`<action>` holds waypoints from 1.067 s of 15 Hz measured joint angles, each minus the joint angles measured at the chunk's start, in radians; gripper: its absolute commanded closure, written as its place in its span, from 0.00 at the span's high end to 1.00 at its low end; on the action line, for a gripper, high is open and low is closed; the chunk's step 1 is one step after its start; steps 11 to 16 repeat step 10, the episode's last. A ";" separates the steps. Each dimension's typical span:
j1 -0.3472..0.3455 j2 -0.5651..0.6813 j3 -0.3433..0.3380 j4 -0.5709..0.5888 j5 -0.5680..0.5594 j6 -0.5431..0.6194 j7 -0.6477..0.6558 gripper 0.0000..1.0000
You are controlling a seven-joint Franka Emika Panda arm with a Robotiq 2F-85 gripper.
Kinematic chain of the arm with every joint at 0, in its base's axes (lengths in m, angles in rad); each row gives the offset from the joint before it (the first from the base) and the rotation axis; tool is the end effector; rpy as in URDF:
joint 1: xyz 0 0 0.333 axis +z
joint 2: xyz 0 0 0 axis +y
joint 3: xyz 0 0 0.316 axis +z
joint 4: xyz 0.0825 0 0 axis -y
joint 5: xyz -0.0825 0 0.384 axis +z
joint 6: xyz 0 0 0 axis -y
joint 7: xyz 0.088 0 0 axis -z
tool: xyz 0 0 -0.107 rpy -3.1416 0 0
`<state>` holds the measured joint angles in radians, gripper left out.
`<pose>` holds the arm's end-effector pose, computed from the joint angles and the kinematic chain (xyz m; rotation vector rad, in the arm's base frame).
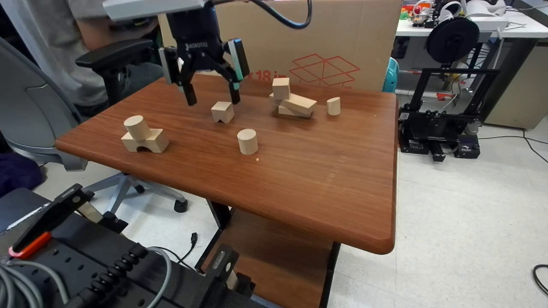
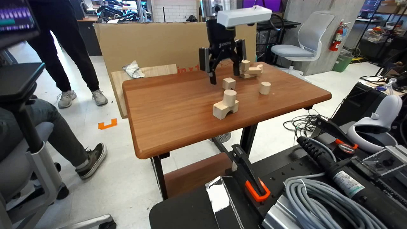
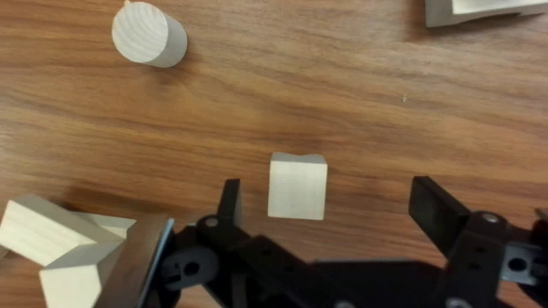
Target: Put the stacked block on the table
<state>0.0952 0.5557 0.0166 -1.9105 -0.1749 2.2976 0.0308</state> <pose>0.6069 0.0641 0.1898 2.9928 0.3103 -0.2403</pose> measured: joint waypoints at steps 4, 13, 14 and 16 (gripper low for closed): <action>0.001 -0.195 0.000 -0.105 -0.006 -0.004 -0.003 1.00; -0.013 -0.360 0.000 -0.186 0.001 -0.083 -0.031 1.00; -0.013 -0.360 0.000 -0.186 0.001 -0.083 -0.031 1.00; -0.013 -0.360 0.000 -0.186 0.001 -0.083 -0.031 1.00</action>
